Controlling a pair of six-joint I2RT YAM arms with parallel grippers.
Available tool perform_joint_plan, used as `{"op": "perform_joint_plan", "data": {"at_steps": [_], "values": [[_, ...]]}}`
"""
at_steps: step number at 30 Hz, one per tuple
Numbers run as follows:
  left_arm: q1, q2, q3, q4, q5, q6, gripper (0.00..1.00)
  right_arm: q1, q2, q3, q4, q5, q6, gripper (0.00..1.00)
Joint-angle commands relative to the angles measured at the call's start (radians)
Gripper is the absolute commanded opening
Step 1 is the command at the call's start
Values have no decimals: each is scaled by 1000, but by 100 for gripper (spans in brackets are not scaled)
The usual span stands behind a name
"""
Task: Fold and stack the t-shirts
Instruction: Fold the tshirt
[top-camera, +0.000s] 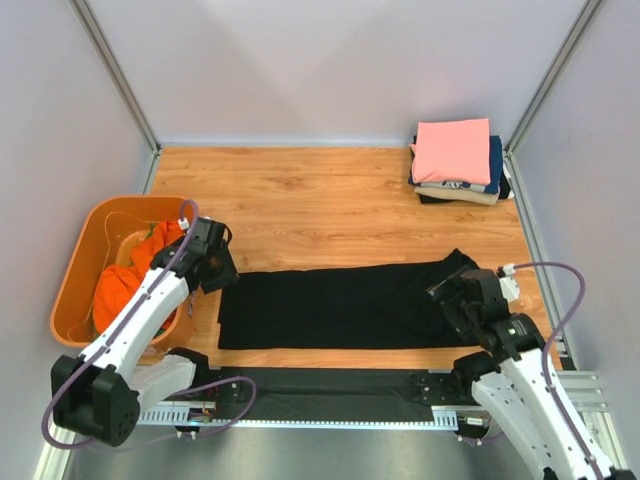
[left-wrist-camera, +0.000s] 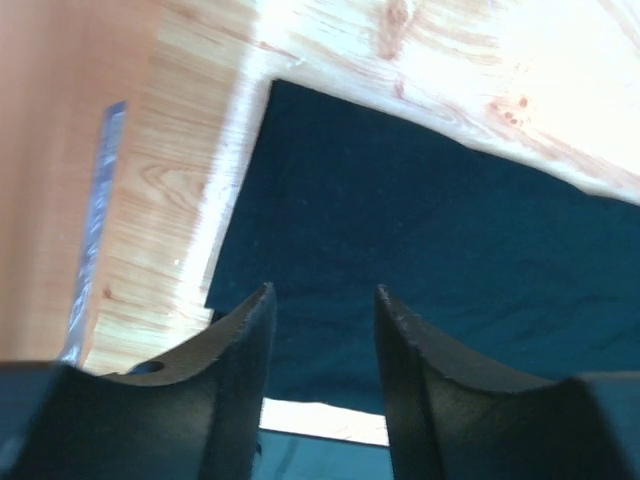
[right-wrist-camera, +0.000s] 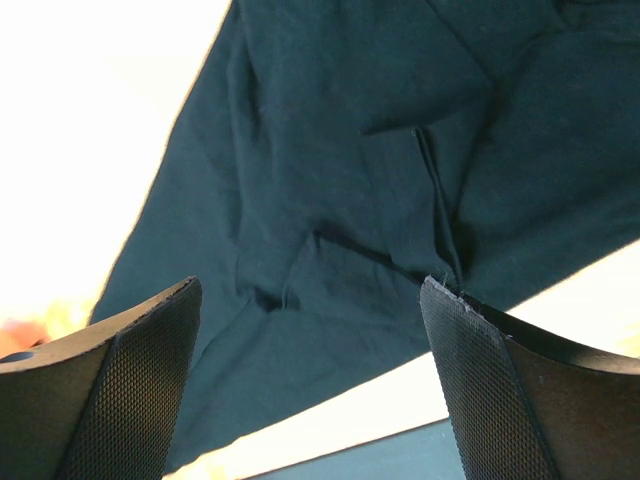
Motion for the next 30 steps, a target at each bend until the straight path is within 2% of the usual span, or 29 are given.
{"op": "perform_joint_plan", "data": {"at_steps": [1, 6, 10, 11, 15, 19, 22, 26, 29, 30], "values": [[-43, 91, 43, 53, -14, 12, 49, 4, 149, -1, 189, 24, -4, 91], [-115, 327, 109, 122, -13, 48, 43, 4, 473, 28, 362, 48, -34, 91], [-163, 497, 176, 142, 33, 71, 39, 4, 773, 56, 502, -47, -73, 88], [-172, 523, 184, 145, 43, 75, 38, 7, 826, 67, 527, -108, -82, 85], [-224, 603, 169, 188, 81, 68, 30, 31, 1031, 203, 577, -171, -159, 73], [-257, 630, 108, 231, 130, 51, 24, 45, 1226, 408, 553, -194, -228, 74], [-270, 626, 48, 266, 178, 22, 21, 62, 1433, 579, 547, -257, -258, 73], [-318, 597, -36, 307, 239, -53, 20, 100, 1630, 899, 479, -291, -304, 72], [-376, 555, -101, 338, 289, -134, 20, 116, 1774, 1053, 453, -335, -318, 70], [-402, 528, -128, 369, 334, -156, 20, 117, 1811, 1165, 423, -358, -321, 69]]}}
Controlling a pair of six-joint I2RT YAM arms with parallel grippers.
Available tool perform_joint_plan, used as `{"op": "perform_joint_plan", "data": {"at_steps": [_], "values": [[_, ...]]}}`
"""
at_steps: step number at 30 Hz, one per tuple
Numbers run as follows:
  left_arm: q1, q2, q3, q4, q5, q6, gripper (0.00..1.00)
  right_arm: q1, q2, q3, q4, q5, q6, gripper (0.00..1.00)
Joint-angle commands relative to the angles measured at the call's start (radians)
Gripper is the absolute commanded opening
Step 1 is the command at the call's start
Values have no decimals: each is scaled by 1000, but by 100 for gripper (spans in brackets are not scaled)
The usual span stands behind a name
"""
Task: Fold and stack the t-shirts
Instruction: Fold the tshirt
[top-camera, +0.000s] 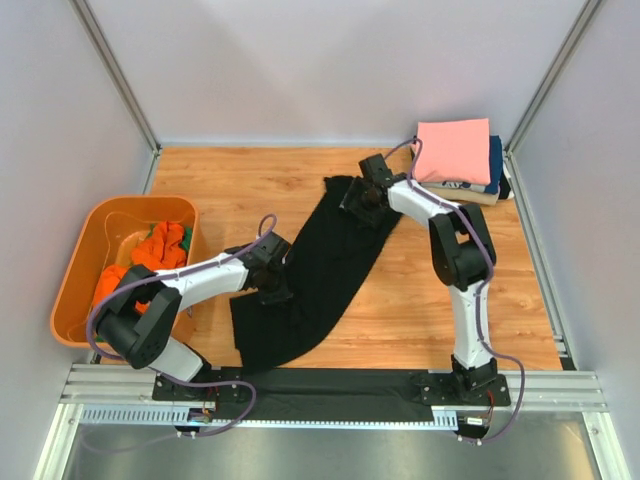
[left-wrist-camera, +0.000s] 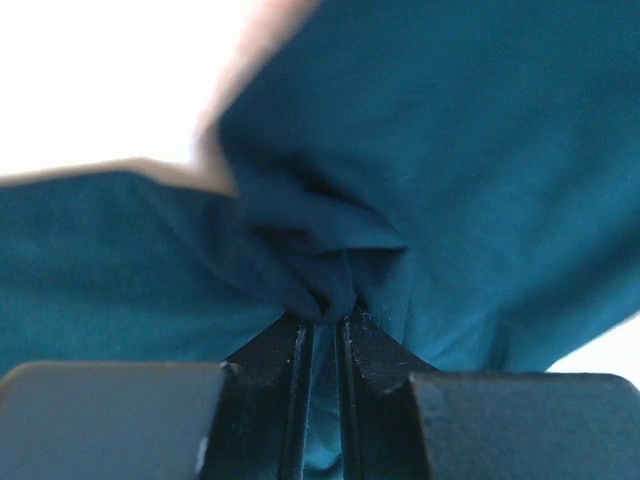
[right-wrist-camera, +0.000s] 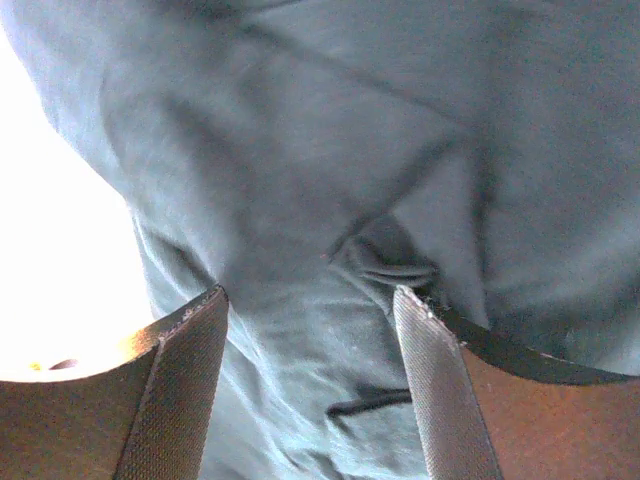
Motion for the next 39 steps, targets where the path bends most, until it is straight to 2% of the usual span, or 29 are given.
{"op": "perform_joint_plan", "data": {"at_steps": [1, 6, 14, 17, 20, 25, 30, 33, 35, 37, 38, 39], "values": [[-85, 10, -124, 44, 159, -133, 20, 27, 202, 200, -56, -86, -59, 68], [-177, -41, -89, 55, 186, -237, 20, 30, 361, 469, -132, -56, -77, 65], [-201, -55, 58, -2, 231, -250, 23, -1, 593, 919, -177, -34, -93, 64], [-207, -81, 93, -10, 246, -256, 26, -24, 657, 1012, -127, -57, -85, 64], [-213, -87, 122, -27, 255, -251, 27, -42, 669, 1009, 7, -99, -79, 66], [-234, -154, 179, -135, 113, -210, 27, -64, 662, 1058, 146, -157, -137, 76], [-234, -265, 187, -234, -19, -173, 28, -81, 501, 992, 211, -243, -192, 92], [-234, -332, 164, -261, -41, -164, 30, -81, 299, 896, 205, -269, -232, 100], [-234, -386, 149, -266, -85, -152, 33, -82, 199, 755, 176, -269, -251, 100], [-234, -421, 129, -278, -106, -142, 35, -79, 32, 637, 136, -242, -261, 99], [-234, -459, 107, -284, -128, -142, 40, -79, -26, 475, 98, -211, -261, 98], [-234, -478, 92, -286, -133, -147, 45, -77, -155, 392, 85, -194, -264, 97]]}}
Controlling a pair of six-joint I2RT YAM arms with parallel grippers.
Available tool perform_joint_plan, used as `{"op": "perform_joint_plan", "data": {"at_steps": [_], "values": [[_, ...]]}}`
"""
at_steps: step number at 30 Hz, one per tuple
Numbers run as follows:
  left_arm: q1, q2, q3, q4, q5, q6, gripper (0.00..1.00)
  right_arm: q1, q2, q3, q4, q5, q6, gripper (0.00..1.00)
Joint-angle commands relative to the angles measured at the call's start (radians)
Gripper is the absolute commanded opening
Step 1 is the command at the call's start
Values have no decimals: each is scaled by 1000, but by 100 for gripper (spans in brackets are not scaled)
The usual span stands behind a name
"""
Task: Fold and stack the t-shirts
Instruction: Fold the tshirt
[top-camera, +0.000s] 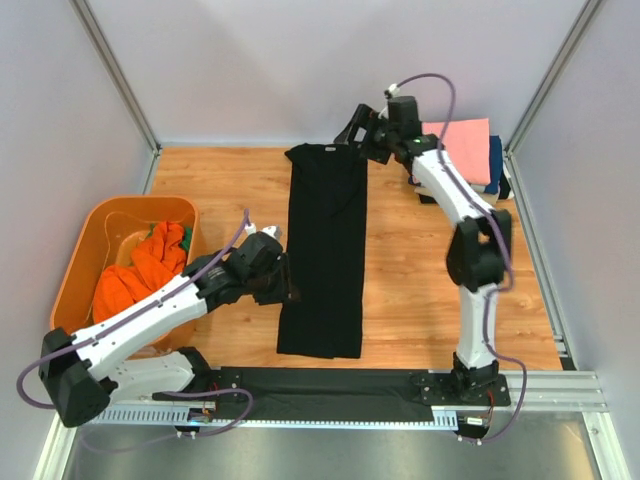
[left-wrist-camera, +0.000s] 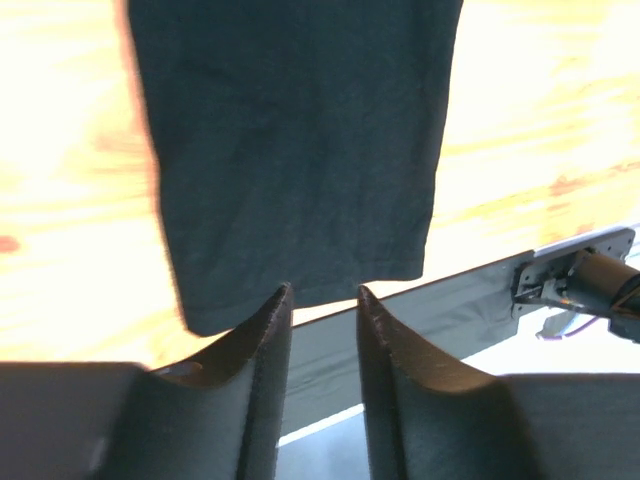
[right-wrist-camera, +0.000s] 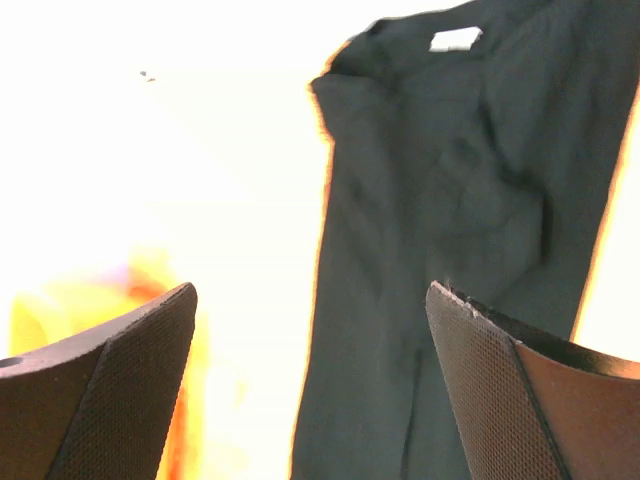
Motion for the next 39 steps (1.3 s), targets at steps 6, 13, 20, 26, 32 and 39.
{"op": "perform_joint_plan", "data": {"at_steps": [6, 13, 20, 26, 32, 39], "values": [[-4, -212, -177, -5, -49, 26, 77, 118, -773, -858, -105, 174, -27, 97], [-5, -329, -364, 121, 18, -3, 75, 280, -1191, -1406, -133, 202, 227, 87], [-7, -354, -485, 193, 84, -37, 70, 481, -1295, -1621, -99, 185, 375, 79], [-7, -349, -590, 264, 90, -57, 69, 624, -1243, -1725, 47, 191, 487, 69], [-8, -323, -680, 377, 110, -91, 65, 698, -1128, -1719, 100, 218, 530, 58], [-8, -265, -705, 439, 110, -92, 53, 709, -1051, -1713, 140, 218, 524, 24]]}}
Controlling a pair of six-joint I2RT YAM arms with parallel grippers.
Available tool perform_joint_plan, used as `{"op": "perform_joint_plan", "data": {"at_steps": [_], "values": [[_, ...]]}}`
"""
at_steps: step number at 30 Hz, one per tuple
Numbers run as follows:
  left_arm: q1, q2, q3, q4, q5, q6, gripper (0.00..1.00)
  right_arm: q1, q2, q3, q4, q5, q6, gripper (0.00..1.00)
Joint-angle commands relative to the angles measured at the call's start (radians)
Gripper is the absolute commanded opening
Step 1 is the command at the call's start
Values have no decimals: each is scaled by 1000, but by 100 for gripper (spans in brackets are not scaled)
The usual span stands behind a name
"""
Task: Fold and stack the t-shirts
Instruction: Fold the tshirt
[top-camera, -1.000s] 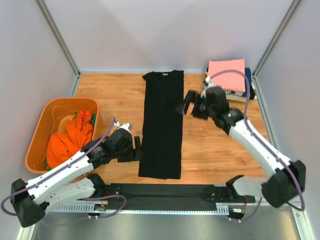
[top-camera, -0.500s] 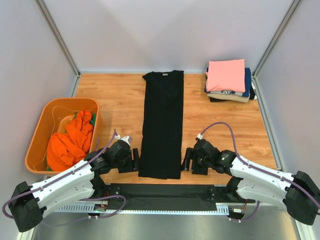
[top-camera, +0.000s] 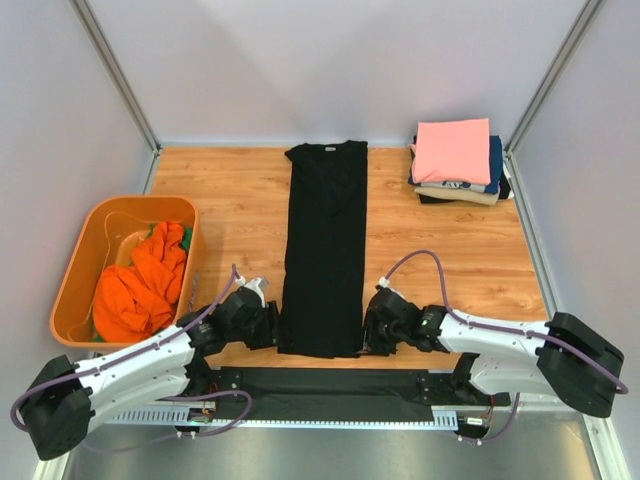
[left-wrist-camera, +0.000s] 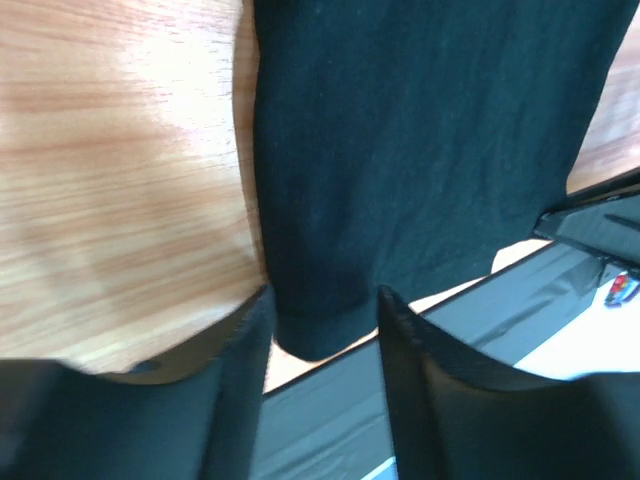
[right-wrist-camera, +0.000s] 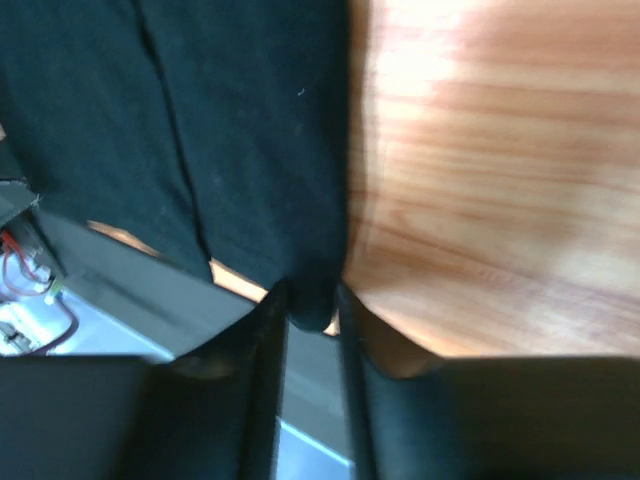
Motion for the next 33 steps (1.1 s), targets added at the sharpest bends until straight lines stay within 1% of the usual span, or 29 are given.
{"op": "perform_joint_plan", "data": {"at_steps": [1, 2, 3, 5, 6, 7, 9, 11, 12, 13, 15, 16, 17, 18, 19, 21, 22, 23, 24, 25, 26, 27, 28, 29, 30, 31, 32, 33], "values": [[-4, 53, -33, 12, -13, 4, 50, 6, 30, 3, 1, 43, -3, 21], [-4, 64, -33, 16, -11, 8, 44, 6, 29, 5, 1, 43, -4, 18], [-4, 79, -31, 21, -8, 10, 33, 6, 26, 3, 2, 45, -4, 10], [-5, 92, -24, 29, -3, 20, 22, 6, 15, 2, -7, 48, -4, 3], [-5, 98, -19, 27, -3, 22, 5, 6, 9, 0, -10, 48, -6, 0], [-7, 100, -12, 26, 6, 25, 0, 5, -6, 0, -28, 49, -6, 0], [-21, 92, 4, -14, 12, 13, 0, 8, -29, -2, -54, 48, -11, 0], [-47, 84, 40, -65, -2, -27, 0, 15, -75, 8, -128, 54, -1, 0], [-85, 68, 54, -129, -13, -42, 0, 38, -94, 14, -159, 63, 3, 0], [-106, 57, 89, -164, -43, -58, 0, 54, -129, 27, -236, 95, 11, 0], [-148, 20, 129, -265, -71, -84, 0, 89, -167, 78, -318, 146, 26, 0], [-150, 9, 178, -298, -94, -79, 0, 95, -204, 96, -379, 179, 28, 0], [-150, 1, 205, -327, -103, -58, 0, 95, -222, 136, -404, 195, 23, 0], [-150, -9, 267, -388, -135, -44, 0, 95, -236, 159, -444, 216, 6, 0], [-150, -8, 307, -423, -192, -14, 0, 97, -253, 184, -464, 274, -4, 0], [-148, 23, 387, -503, -252, 28, 0, 77, -246, 286, -499, 331, -41, 0], [-142, 43, 474, -532, -311, 46, 0, 59, -218, 328, -531, 361, -93, 0], [-133, 64, 517, -558, -336, 85, 0, 34, -198, 363, -547, 368, -122, 0], [-96, 116, 559, -589, -348, 109, 0, -22, -180, 432, -552, 370, -153, 0], [-70, 144, 623, -591, -350, 135, 0, -55, -137, 463, -552, 362, -220, 0], [-43, 170, 651, -592, -344, 178, 0, -85, -114, 494, -553, 356, -248, 0], [11, 223, 698, -571, -333, 200, 0, -149, -65, 561, -547, 350, -283, 0], [36, 254, 722, -554, -307, 250, 0, -181, -37, 592, -544, 343, -340, 0], [60, 286, 746, -537, -298, 267, 0, -213, -7, 629, -544, 338, -371, 0], [115, 355, 774, -516, -286, 286, 0, -274, 22, 661, -542, 330, -395, 0], [140, 392, 829, -505, -257, 324, 0, -300, 84, 725, -533, 315, -418, 0], [163, 432, 861, -496, -247, 341, 0, -323, 116, 754, -529, 309, -463, 0], [201, 513, 893, -487, -243, 359, 0, -364, 147, 781, -524, 300, -480, 0]]}}
